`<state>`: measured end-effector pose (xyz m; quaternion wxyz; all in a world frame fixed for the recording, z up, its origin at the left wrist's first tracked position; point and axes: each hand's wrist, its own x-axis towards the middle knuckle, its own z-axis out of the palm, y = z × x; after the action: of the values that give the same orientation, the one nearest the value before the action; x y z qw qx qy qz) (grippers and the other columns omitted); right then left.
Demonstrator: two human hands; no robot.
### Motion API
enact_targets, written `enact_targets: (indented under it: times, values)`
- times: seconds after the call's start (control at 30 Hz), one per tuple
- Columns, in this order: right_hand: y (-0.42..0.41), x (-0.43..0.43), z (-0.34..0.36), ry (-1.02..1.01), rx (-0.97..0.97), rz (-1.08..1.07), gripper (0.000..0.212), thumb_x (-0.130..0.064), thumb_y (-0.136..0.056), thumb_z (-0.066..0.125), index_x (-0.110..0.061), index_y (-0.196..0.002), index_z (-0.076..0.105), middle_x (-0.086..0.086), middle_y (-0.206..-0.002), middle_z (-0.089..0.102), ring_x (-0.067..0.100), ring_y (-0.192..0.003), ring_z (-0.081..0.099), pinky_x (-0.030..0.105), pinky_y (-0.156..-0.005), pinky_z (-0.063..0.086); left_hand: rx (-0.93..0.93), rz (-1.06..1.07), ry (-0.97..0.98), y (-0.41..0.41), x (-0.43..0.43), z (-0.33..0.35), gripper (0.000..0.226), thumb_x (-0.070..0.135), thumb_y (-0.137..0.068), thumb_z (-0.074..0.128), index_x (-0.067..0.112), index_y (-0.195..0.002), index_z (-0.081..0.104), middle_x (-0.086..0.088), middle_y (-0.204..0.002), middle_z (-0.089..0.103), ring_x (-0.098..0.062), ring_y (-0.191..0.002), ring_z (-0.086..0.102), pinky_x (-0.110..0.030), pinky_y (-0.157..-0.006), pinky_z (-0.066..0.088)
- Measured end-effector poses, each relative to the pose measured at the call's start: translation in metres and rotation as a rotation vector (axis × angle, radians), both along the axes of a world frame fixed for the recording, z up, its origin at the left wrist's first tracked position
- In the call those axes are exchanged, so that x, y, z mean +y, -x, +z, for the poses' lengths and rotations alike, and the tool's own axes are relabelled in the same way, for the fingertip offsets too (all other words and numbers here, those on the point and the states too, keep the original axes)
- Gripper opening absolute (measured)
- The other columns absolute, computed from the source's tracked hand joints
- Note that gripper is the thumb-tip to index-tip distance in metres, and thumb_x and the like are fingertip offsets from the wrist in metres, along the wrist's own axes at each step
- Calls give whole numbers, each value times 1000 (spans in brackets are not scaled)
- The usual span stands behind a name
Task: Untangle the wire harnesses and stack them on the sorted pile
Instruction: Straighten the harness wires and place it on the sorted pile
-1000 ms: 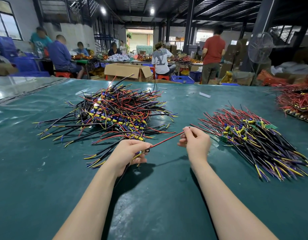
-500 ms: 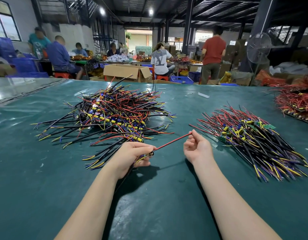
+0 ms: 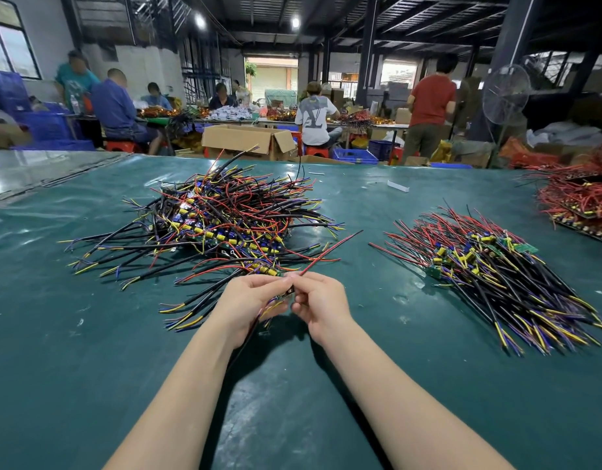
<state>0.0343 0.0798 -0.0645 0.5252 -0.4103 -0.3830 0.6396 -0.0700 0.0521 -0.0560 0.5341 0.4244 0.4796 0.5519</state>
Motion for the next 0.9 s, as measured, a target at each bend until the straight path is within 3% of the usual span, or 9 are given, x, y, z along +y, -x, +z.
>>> enact_targets:
  times: [0.17,0.3,0.57,0.73,0.8,0.9]
  values:
    - [-14,4,3,-114,-133,-14,26,-3,-89,56,-6,-63,60,2,-50,46,2,-34,42,14,-37,40,2,-5,50,1,1,-2,10,6,-82,65,7,-73,68,1,-56,67,-3,-49,62,-14,-49,51]
    - [-39,15,6,-70,-19,-161,24,-1,-88,55,-4,-65,60,-5,-40,49,0,-32,43,13,-36,42,19,-85,84,-2,1,-1,8,4,-81,65,5,-73,66,-1,-55,66,-5,-48,61,-15,-48,50]
    - [-50,30,3,-82,93,-448,33,-1,-91,50,-4,-59,56,-7,-33,44,0,-27,33,12,-30,25,90,-356,201,-7,-4,2,6,5,-86,59,7,-80,62,0,-57,66,-6,-49,62,-16,-48,50]
    - [-79,37,2,-15,152,-630,35,-11,-97,42,-10,-63,53,5,-56,41,0,-27,35,11,-30,24,140,-540,222,-12,-8,2,12,5,-91,52,7,-87,63,4,-57,61,-5,-51,58,-19,-53,53]
    - [-76,37,1,-7,130,-650,35,-18,-98,38,-14,-67,54,4,-59,44,2,-35,40,11,-31,28,119,-457,149,-14,-7,3,16,4,-91,50,7,-85,65,7,-57,60,-2,-51,56,-15,-53,51]
    - [-69,34,2,-6,116,-691,35,-33,-100,33,-18,-73,51,4,-60,46,12,-48,40,13,-33,31,145,-141,-28,-14,1,6,13,5,-90,54,10,-85,64,8,-60,62,4,-46,49,-8,-44,37]
